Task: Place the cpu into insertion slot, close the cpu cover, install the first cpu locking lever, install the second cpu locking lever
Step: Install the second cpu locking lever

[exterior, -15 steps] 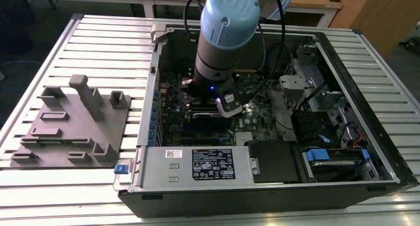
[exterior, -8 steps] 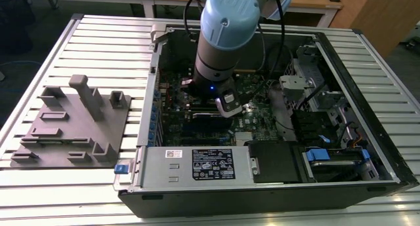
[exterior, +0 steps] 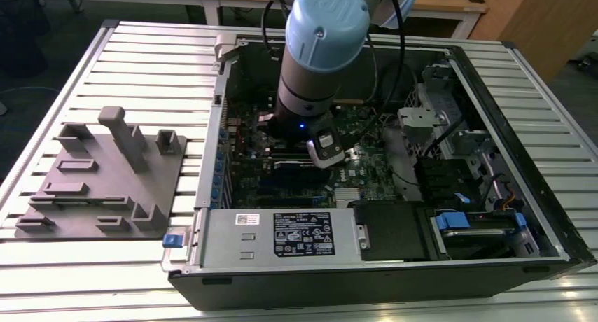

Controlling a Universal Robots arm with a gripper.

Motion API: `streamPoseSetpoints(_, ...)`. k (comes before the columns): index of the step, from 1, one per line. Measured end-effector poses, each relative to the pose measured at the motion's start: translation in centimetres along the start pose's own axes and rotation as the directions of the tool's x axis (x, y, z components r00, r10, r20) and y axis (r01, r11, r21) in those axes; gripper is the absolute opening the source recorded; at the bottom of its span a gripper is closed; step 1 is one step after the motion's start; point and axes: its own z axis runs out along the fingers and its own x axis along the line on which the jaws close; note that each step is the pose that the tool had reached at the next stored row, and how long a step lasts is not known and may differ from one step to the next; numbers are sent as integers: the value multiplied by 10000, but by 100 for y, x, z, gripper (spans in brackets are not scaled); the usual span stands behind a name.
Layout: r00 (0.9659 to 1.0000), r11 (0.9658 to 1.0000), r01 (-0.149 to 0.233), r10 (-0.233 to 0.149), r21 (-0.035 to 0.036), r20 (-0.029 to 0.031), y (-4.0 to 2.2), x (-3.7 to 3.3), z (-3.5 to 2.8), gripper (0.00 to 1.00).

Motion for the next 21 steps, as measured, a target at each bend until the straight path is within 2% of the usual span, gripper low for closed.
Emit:
streamPoseSetpoints(7,10000,10000,-6,6,90,6,0,1,-1,11)
streamPoseSetpoints(21,10000,10000,-5,5,94,5,30,15,11,11)
